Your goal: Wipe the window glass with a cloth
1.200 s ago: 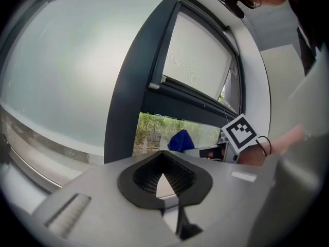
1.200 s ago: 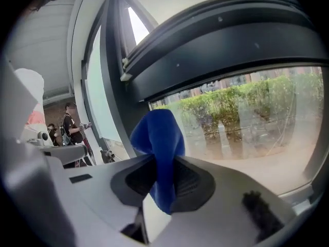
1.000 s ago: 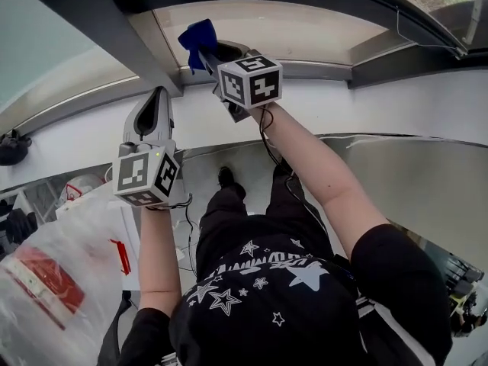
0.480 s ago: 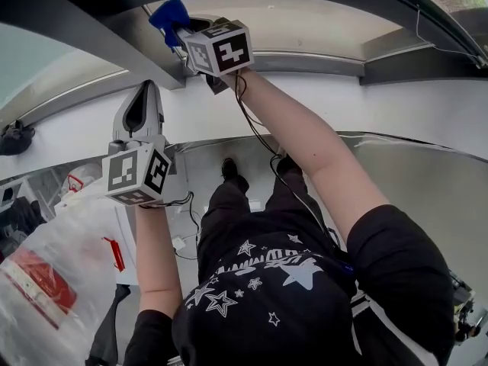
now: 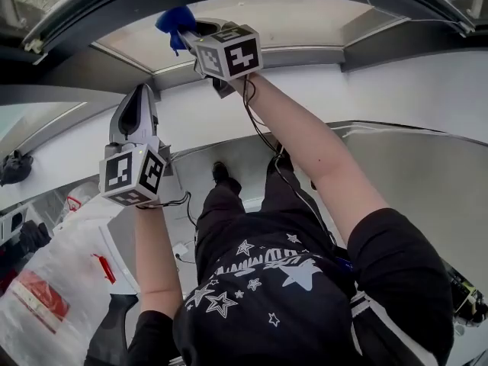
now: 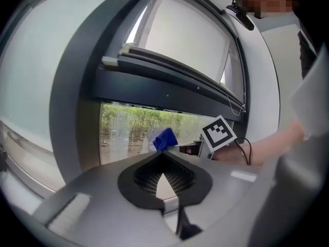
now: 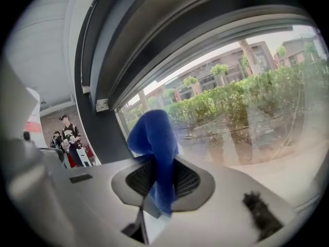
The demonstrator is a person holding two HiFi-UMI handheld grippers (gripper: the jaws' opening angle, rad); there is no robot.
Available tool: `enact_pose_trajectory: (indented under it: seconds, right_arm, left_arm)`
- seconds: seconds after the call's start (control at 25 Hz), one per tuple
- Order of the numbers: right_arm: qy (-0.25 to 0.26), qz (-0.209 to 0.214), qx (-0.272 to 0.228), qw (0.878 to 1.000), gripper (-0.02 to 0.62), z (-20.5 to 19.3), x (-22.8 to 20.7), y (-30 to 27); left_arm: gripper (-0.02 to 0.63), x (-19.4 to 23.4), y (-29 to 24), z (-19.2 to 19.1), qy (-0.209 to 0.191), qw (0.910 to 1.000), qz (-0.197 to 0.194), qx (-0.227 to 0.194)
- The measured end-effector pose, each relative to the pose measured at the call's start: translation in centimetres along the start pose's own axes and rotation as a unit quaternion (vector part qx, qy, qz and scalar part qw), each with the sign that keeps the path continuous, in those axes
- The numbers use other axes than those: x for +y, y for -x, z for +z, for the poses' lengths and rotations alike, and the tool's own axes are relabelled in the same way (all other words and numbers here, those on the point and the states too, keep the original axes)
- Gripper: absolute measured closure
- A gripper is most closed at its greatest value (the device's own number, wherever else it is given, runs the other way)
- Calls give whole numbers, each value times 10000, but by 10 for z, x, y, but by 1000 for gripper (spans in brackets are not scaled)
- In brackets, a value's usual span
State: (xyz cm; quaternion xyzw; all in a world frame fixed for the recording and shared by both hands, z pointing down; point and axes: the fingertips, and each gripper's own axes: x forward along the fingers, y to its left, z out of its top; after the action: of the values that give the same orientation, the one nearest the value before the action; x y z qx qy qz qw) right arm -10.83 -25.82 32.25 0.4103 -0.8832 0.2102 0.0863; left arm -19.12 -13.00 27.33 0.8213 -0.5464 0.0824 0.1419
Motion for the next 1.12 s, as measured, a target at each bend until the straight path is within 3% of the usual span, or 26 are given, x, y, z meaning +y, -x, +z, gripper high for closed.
enact_pose_trajectory:
  seconds: [0.4, 0.8, 1.12]
  right_arm:
    - [-339, -808, -136, 9961, 520, -1, -153, 132]
    - [-780, -1930, -484, 9769, 520, 1, -304, 273]
    - [-858, -2407, -681, 9644, 520, 9, -380, 337]
  left_arm:
    - [597, -139, -80, -3, -119, 9981, -591, 157]
    - [597, -276, -155, -13, -141, 9926, -1179, 264]
    - [598, -352, -194, -8, -208, 9883, -1493, 243]
